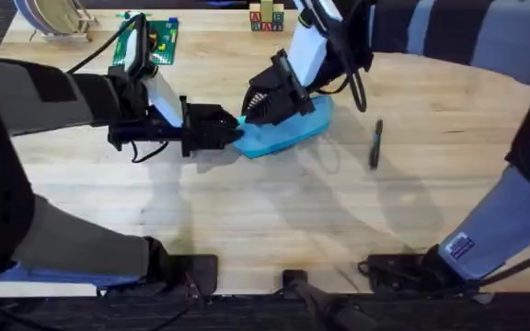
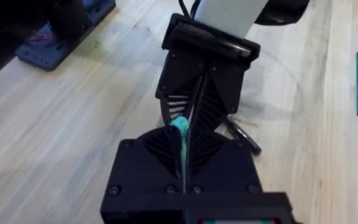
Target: Unzip the bag, pick up the pens from the table one at a time and place them inside, then zip the bag closed.
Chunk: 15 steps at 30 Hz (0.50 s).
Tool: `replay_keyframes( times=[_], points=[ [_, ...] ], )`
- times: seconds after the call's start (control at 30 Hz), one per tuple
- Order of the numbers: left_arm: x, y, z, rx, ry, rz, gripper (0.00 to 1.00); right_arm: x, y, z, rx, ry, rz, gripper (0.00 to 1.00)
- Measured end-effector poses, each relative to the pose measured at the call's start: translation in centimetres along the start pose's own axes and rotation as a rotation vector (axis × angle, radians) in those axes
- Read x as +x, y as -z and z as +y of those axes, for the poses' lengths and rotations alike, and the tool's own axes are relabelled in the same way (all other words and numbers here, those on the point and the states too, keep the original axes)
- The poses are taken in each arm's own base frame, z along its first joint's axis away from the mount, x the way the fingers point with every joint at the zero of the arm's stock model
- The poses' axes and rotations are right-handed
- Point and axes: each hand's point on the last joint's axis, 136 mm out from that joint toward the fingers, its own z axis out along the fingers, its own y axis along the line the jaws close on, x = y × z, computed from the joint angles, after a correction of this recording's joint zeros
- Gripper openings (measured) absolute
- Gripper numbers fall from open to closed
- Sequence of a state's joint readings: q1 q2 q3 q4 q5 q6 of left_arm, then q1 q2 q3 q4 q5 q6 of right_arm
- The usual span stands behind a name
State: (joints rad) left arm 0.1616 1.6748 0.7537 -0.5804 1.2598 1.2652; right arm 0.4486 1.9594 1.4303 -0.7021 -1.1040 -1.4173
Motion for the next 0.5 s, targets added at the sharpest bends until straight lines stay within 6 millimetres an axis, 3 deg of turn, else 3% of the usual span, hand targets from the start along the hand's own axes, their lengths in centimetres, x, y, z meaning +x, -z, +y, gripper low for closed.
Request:
replay_keyframes(
  times=[0.27, 0.33, 0.37, 0.4, 0.43, 0.5],
  points=[
    [0.0, 0.0, 0.0, 0.001, 0.002, 0.0, 0.041, -0.1, -0.4, 0.2, -0.009, -0.006, 0.007, 0.06],
    [0.0, 0.0, 0.0, 0.0, 0.001, 0.0, 0.041, -0.2, -0.5, 0.2, -0.012, -0.008, -0.002, 0.309],
    [0.0, 0.0, 0.1, -0.001, -0.005, 0.0, 0.041, -1.0, -1.0, 0.6, -0.031, -0.004, -0.032, 0.727],
    [0.0, 0.0, 0.1, -0.002, -0.005, 0.0, 0.041, -1.2, -1.1, 0.7, -0.036, -0.003, -0.038, 0.869],
    [0.0, 0.0, 0.1, -0.002, -0.005, 0.0, 0.041, -1.4, -1.3, 0.8, -0.042, 0.001, -0.046, 0.962],
    [0.0, 0.0, 0.1, -0.001, -0.005, 0.0, 0.041, -1.6, -1.5, 1.0, -0.048, 0.001, -0.053, 0.99]
  ],
)
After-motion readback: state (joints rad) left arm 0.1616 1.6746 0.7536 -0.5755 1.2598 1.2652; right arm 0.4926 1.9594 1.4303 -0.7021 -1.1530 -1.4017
